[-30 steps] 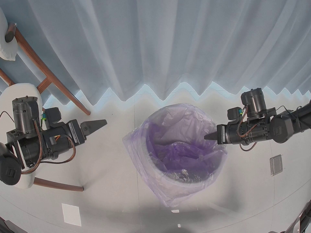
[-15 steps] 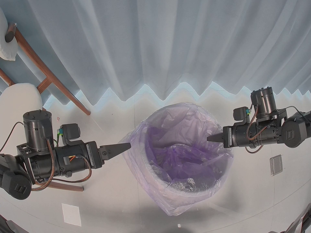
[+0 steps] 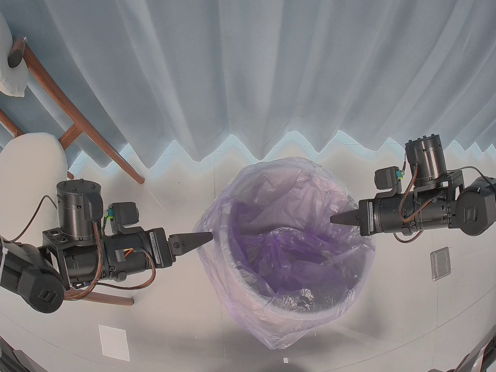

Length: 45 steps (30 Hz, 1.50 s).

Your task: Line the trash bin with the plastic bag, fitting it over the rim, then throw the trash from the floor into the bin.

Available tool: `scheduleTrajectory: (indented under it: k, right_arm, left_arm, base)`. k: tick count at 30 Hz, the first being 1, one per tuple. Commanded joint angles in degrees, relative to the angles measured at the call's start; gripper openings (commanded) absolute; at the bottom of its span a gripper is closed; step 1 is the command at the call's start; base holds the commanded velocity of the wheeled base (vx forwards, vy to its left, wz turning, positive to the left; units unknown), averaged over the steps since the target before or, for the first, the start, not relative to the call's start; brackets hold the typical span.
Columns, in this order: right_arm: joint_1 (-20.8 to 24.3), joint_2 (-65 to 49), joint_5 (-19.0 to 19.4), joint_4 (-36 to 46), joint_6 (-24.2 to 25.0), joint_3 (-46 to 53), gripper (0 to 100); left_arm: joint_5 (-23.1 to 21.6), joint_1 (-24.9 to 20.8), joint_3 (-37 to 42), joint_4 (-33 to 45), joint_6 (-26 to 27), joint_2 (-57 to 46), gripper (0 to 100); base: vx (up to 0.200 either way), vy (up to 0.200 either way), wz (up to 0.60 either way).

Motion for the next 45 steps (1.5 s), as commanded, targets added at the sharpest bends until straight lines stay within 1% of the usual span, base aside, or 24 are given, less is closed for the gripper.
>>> scheduleTrajectory:
  k: [1,7,9,14,16,18,20,22,25,26,27,31,33,34,36,37,39,40,41,42,44,45]
  right_arm:
    - [0.3,-2.3,1.7,0.2,-0.1,0.7,0]
    - [0.2,-4.0,2.9,0.3,0.3,1.0,0]
    - [0.1,-4.8,4.5,0.5,0.3,1.1,0]
    - [0.1,-6.3,5.9,1.4,0.7,1.3,0]
    - [0.1,-7.5,7.5,2.6,1.4,1.3,0]
    - [-0.1,-7.9,8.3,3.2,1.9,1.2,0]
    - [-0.2,-8.1,8.5,3.2,2.1,1.2,0]
    - [-0.4,-8.2,8.6,3.3,2.2,1.2,0]
    - [-0.7,-8.4,9.7,3.3,2.2,1.5,0]
    - [-0.7,-8.4,9.7,3.3,2.2,1.5,0]
    - [-0.7,-8.5,10.0,3.4,2.3,1.6,0]
    - [-1.3,-7.1,9.6,3.2,2.3,1.5,0]
    - [-1.5,-6.9,9.6,3.2,2.3,1.5,0]
    - [-2.7,-5.7,9.6,2.9,3.1,1.5,0]
    - [-2.9,-5.1,9.5,2.7,4.6,1.5,0]
    - [-3.1,-4.6,9.3,2.4,6.4,1.2,0]
    - [-3.1,-4.6,9.3,2.4,6.4,1.2,0]
    - [-3.0,-3.5,5.9,1.4,9.7,1.1,0]
    - [-2.9,-3.4,5.1,1.2,10.1,1.1,0]
    - [-2.3,-2.7,1.5,0.8,11.3,1.1,0]
    - [-1.0,-2.1,-2.1,0.8,11.8,1.0,0]
    - [-0.1,-1.7,-4.9,1.1,11.8,1.0,0]
  left_arm:
    - [1.0,1.4,-0.3,0.0,-0.2,2.9,100]
    - [1.5,1.8,0.5,0.0,-0.3,3.4,100]
    - [1.5,2.5,1.2,0.0,-0.3,3.7,100]
    - [1.5,4.1,1.8,0.0,-0.3,3.8,100]
    - [1.5,4.8,2.5,0.0,-0.3,3.9,100]
    - [1.5,5.1,3.4,0.0,-0.3,3.8,100]
    - [1.5,5.6,4.1,-0.3,-0.3,3.7,100]
    - [1.5,6.2,5.3,-1.8,-0.3,3.6,100]
    - [1.5,7.3,7.3,-5.1,-0.2,3.6,100]
    - [1.5,7.3,7.3,-5.1,-0.2,3.6,100]
    - [1.5,7.9,8.7,-7.6,-0.2,3.4,100]
    - [1.5,8.8,11.1,-12.3,-0.5,0.5,100]
    - [1.4,8.9,11.3,-12.6,-0.6,0.0,100]
    - [0.5,9.1,13.2,-13.8,-3.3,-5.1,100]
    - [0.1,8.7,13.5,-13.7,-5.6,-8.0,100]
    - [-0.2,8.7,13.6,-13.7,-7.7,-10.3,100]
    - [-0.2,8.7,13.6,-13.7,-7.7,-10.3,100]
    - [-0.1,8.7,13.5,-14.1,-11.4,-13.1,100]
    - [0.0,8.7,13.5,-14.2,-11.8,-13.3,100]
    - [-0.2,8.6,13.5,-14.8,-13.8,-14.4,100]
    - [-0.5,7.8,13.1,-15.1,-14.2,-15.0,100]
    - [-0.7,6.8,12.7,-15.1,-14.2,-14.8,100]
  base:
    - [0.0,0.0,0.0]
    - [0.0,0.0,0.0]
    - [0.0,0.0,0.0]
    - [0.0,0.0,0.0]
    - [0.0,0.0,0.0]
    - [0.0,0.0,0.0]
    - [0.0,0.0,0.0]
    - [0.0,0.0,0.0]
    - [0.0,0.0,0.0]
    - [0.0,0.0,0.0]
    - [0.0,0.0,0.0]
    - [0.0,0.0,0.0]
    - [0.0,0.0,0.0]
    - [0.0,0.0,0.0]
    - [0.0,0.0,0.0]
    - [0.0,0.0,0.0]
    - [0.0,0.0,0.0]
    - [0.0,0.0,0.0]
    - [0.0,0.0,0.0]
    - [0.0,0.0,0.0]
    - [0.0,0.0,0.0]
    - [0.0,0.0,0.0]
